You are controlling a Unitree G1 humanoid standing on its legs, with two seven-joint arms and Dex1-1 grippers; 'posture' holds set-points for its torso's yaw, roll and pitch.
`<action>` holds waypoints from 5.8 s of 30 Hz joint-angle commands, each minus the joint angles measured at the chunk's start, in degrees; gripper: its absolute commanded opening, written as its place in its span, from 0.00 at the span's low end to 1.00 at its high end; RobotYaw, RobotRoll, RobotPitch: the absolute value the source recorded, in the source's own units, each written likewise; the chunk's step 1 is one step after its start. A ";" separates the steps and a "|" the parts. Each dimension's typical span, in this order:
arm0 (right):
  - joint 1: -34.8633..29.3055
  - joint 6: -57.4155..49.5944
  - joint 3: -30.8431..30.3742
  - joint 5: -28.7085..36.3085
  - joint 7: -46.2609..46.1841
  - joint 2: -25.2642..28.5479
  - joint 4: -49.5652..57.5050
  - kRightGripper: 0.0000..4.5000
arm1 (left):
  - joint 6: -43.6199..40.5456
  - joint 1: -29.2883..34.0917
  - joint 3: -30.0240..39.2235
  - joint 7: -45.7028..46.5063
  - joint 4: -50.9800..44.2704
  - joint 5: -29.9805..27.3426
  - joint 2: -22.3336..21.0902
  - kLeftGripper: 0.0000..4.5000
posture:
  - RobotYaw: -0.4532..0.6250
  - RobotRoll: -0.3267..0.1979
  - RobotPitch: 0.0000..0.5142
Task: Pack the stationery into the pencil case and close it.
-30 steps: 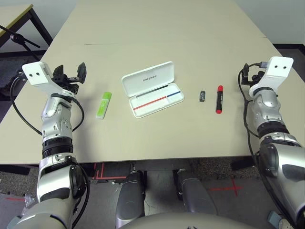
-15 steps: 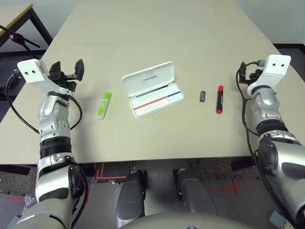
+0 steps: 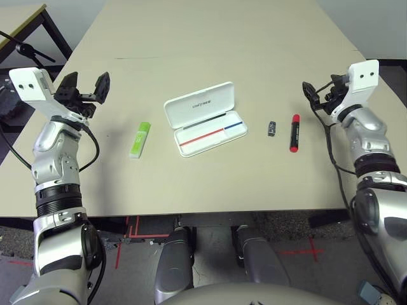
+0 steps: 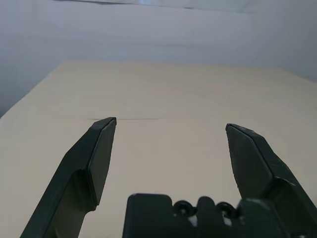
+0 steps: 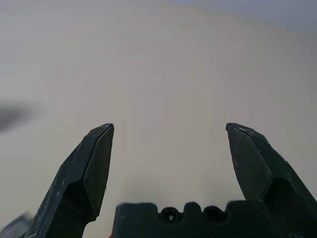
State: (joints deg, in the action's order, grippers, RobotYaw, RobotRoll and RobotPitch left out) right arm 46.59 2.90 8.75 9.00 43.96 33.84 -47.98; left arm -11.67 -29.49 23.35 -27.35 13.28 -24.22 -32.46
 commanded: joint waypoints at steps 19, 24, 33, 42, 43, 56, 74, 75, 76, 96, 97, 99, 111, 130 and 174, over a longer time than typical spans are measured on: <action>-6.31 -17.98 -8.24 1.27 22.01 6.50 19.70 1.00 | -28.89 8.24 -9.94 -15.22 -30.24 -12.93 -9.48 0.99 | 0.37 0.62 0.33; -6.21 -17.94 -9.08 1.13 22.51 6.40 19.57 1.00 | -32.78 10.29 -16.83 -19.25 -36.91 -12.68 -13.88 0.99 | 0.38 0.62 0.34; -5.24 -17.56 -10.60 0.40 22.94 6.06 19.34 1.00 | -28.37 8.35 -30.57 -21.25 -32.98 -3.41 -11.95 0.99 | 0.38 0.62 0.33; -4.31 -15.76 -10.26 0.60 20.87 5.00 19.84 1.00 | -23.56 7.17 -37.46 -24.98 -25.65 3.26 -9.72 0.99 | 0.36 0.62 0.32; -4.34 -15.73 -10.30 0.62 20.75 4.94 19.99 1.00 | -23.25 6.83 -38.11 -25.28 -24.90 4.04 -9.55 0.99 | 0.36 0.62 0.32; -5.38 -15.23 -10.73 0.22 20.37 4.41 20.89 1.00 | -22.72 4.17 -41.27 -27.30 -19.58 9.78 -6.90 0.99 | 0.35 0.62 0.32; -10.44 -31.11 -12.14 6.85 31.33 10.25 36.30 1.00 | -23.49 3.41 -42.04 -29.46 -17.11 11.95 -5.87 0.11 | 0.35 0.62 0.36; -10.96 -32.49 -12.40 7.23 31.89 10.87 37.74 1.00 | -23.36 3.33 -42.11 -29.60 -16.99 12.10 -5.88 0.02 | 0.35 0.62 0.36; -11.45 -33.46 -12.69 7.46 32.31 11.41 38.86 1.00 | -23.23 3.25 -42.19 -29.74 -16.90 12.24 -5.88 0.01 | 0.35 0.62 0.36; -14.51 -35.69 -17.81 7.34 33.74 12.45 43.26 1.00 | -6.71 5.27 -42.16 -43.32 -19.04 14.81 -14.84 0.01 | 0.38 0.62 0.36; -14.41 -35.56 -18.05 7.32 33.64 12.26 43.10 1.00 | -6.27 5.37 -42.14 -43.58 -18.84 15.00 -14.87 0.01 | 0.38 0.62 0.36; -14.28 -35.28 -18.50 7.29 33.48 11.99 42.83 1.00 | -4.93 5.66 -42.21 -44.00 -18.18 15.68 -14.86 0.01 | 0.38 0.62 0.36; -14.17 -34.21 -19.77 6.75 32.99 11.30 41.83 1.00 | -2.41 6.27 -42.01 -44.32 -16.05 17.10 -14.46 0.01 | 0.38 0.62 0.37; -11.74 -35.01 -15.50 11.15 31.70 9.50 41.15 1.00 | -17.67 7.97 -29.98 -44.63 -34.99 2.52 -19.10 1.00 | 0.39 0.62 0.35; -14.30 -69.31 4.12 5.59 -33.30 -12.15 45.63 0.70 | -13.98 2.23 -33.03 -43.86 -29.46 4.38 -17.28 1.00 | 0.34 0.62 0.35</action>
State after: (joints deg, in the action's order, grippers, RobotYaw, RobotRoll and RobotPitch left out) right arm 32.55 -65.37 12.60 13.98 10.39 22.00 -0.51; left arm -25.97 -27.25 -9.37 -70.92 -15.87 -20.32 -49.37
